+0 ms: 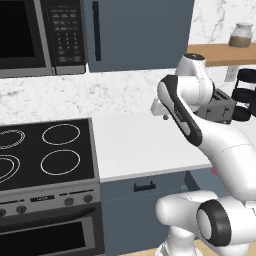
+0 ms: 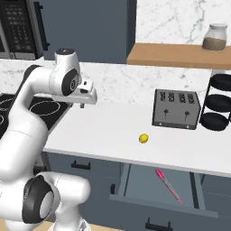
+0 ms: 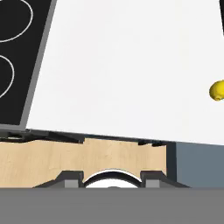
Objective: Pick the tongs from the drawer and place it on the counter.
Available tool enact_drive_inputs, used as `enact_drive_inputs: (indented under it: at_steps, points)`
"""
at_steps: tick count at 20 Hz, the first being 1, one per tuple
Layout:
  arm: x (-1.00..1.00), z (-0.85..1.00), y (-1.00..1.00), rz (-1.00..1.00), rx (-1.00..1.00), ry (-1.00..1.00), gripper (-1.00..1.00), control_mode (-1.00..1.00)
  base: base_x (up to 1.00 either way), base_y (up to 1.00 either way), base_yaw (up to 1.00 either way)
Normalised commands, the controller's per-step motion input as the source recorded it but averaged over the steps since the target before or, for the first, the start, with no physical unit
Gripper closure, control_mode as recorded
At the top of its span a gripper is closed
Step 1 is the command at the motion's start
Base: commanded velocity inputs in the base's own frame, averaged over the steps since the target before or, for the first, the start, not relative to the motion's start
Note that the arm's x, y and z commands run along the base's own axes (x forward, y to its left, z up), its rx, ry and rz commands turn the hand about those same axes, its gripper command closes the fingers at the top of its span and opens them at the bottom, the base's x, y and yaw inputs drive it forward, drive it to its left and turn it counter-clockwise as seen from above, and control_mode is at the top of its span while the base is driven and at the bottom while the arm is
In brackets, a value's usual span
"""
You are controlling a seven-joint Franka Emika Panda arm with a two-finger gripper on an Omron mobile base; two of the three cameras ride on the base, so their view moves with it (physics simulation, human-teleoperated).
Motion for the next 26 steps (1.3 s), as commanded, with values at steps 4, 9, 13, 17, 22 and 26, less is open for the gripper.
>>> enact_drive_inputs:
  at_steps: [4, 9, 13, 17, 22, 26]
  points:
    - [-0.16, -0.04, -0.28, 0.0, 0.0, -0.05, -1.0, -1.0, 0.0, 0.0, 0.0]
    - [-0.25, -0.04, -0.51, 0.0, 0.02, -0.05, -1.0, -1.0, 0.0, 0.0, 0.0]
    - [-0.22, -0.02, -0.62, 0.0, 0.02, 0.0, -1.0, -1.0, 0.0, 0.0, 0.0]
    - [-0.17, -0.04, -0.52, 0.0, 0.0, 0.0, -1.0, -1.0, 0.0, 0.0, 0.0]
    - [-0.13, -0.01, -0.39, 0.0, 0.0, 0.0, -1.0, -1.0, 0.0, 0.0, 0.0]
    - [-0.15, -0.41, -0.64, -0.02, 0.0, 0.0, -1.0, -1.0, 0.0, 0.0, 0.0]
